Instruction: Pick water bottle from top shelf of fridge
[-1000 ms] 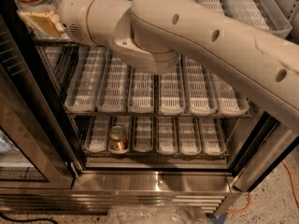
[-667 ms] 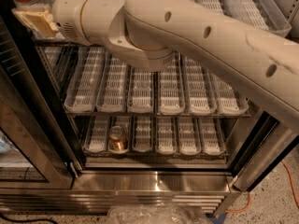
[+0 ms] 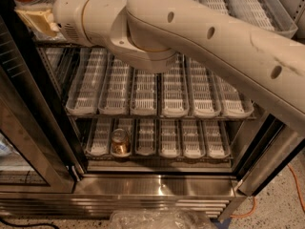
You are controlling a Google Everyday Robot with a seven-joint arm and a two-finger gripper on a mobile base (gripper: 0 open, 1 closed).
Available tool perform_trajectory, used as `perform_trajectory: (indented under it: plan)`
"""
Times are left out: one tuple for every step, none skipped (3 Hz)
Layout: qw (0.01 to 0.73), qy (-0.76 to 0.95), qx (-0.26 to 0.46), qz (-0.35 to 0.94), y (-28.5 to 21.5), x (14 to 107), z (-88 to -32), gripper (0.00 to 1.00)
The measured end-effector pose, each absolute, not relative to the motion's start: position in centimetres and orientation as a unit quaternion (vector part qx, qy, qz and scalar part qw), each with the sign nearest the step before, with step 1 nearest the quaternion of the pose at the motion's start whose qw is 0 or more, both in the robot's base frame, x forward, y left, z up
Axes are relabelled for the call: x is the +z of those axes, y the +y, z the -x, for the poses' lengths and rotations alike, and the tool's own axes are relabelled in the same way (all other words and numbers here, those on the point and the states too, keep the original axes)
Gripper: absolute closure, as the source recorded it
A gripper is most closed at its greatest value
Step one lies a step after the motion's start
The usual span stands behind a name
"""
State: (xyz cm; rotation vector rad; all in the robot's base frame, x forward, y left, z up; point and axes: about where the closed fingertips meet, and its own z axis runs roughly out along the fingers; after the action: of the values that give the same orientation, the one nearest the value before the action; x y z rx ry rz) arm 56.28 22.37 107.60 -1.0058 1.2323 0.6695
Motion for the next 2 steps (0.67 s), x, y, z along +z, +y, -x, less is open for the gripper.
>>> perform_trajectory:
  plan:
    - [0.650, 0.542, 0.295, 0.443, 22.37, 107.60, -56.28, 1.00]
    - [0.650, 0.542, 0.295, 0.443, 22.37, 107.60, -56.28, 1.00]
